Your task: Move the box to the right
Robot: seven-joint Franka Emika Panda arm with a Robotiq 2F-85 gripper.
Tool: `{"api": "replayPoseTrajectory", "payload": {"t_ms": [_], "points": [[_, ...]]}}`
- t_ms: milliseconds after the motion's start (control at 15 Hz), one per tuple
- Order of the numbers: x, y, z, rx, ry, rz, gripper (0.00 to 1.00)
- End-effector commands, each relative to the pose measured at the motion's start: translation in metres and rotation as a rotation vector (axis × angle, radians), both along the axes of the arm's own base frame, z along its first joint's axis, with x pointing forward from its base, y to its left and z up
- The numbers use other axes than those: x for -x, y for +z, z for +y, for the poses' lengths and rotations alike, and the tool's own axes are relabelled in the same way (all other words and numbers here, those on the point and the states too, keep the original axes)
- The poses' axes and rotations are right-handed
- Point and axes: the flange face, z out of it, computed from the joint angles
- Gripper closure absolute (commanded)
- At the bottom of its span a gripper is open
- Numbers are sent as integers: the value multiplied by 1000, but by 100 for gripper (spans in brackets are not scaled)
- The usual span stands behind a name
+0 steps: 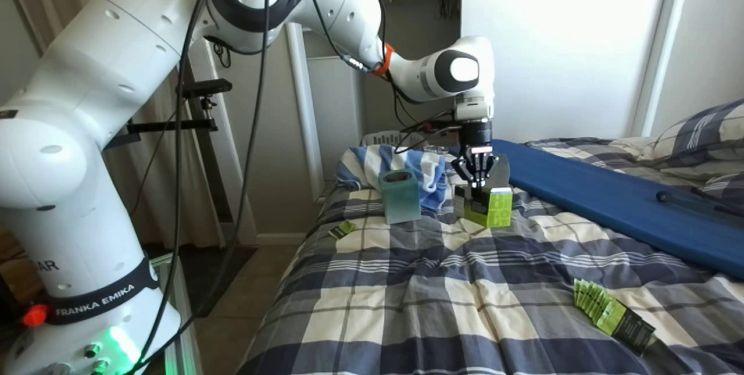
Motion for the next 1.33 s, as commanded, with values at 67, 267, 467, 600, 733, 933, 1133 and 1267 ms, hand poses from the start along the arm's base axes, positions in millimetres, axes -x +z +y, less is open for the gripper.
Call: {"api": "replayPoseTrajectory", "payload": {"t_ms": [67,267,467,600,733,933,1133,1267], "points": [[-11,3,0,15,-38,-69,99],[-16,2,-1,20,-55,-89,99],[-16,2,-1,21,-58,-90,99],[-16,2,-1,21,-58,-91,100],[-28,-5,-6,-28,-59,-141,100],[-53,-16,-5,-54,-10,-212,100],[-70,-32,-20,-57,7,-278,100],[-75,-47,-30,-101,0,-295,100]]}}
